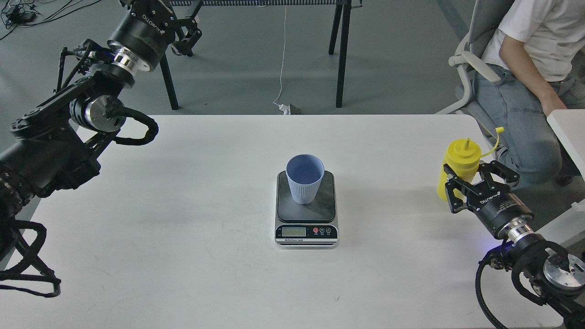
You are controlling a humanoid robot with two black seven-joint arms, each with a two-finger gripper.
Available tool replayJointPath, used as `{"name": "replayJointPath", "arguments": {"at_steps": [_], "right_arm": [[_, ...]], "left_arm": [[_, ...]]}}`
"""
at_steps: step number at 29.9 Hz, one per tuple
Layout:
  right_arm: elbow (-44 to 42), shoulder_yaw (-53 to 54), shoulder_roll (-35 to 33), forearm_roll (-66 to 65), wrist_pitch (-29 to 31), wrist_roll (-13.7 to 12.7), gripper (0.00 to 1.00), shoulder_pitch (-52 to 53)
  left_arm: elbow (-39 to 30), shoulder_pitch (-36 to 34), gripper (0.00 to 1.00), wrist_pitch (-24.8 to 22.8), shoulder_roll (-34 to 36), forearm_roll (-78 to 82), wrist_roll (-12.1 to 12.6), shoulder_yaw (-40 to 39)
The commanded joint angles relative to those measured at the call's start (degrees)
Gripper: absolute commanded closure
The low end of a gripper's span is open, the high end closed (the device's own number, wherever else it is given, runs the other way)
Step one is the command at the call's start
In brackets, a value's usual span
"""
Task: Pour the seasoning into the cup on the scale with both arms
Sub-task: 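Carry the yellow bottle back and set it on the table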
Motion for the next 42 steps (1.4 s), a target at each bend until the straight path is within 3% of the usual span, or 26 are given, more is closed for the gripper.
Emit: {"name": "replayJointPath", "arguments": {"at_steps": [1, 6, 28, 35, 42], "right_arm": [[0.70, -0.20, 4.27, -0.27, 0.01, -0.02, 0.68, -1.20], [3.52, 0.06, 5.07, -0.27, 0.01, 0.07, 0.68, -1.29], [0.53, 0.50, 4.98, -0.45, 0.01, -0.19, 0.62, -2.52], [0.80, 0.33, 4.81, -0.36, 0.01, -0.19, 0.27, -2.26], [1.24, 0.33, 4.45, -0.36, 0.01, -0.19, 0.19, -2.70]], "left_arm": [[0.00, 0.00, 0.00, 0.00, -0.04, 0.00, 0.00, 0.00], [0.00, 0.09, 0.00, -0.09, 0.22, 0.00, 0.00, 0.00], [0.00, 0.00, 0.00, 0.00, 0.13, -0.08, 0.00, 0.00], [0.00, 0.00, 0.00, -0.09, 0.31, -0.09, 0.00, 0.00], [0.00, 0.00, 0.00, 0.00, 0.31, -0.17, 0.00, 0.00]]}}
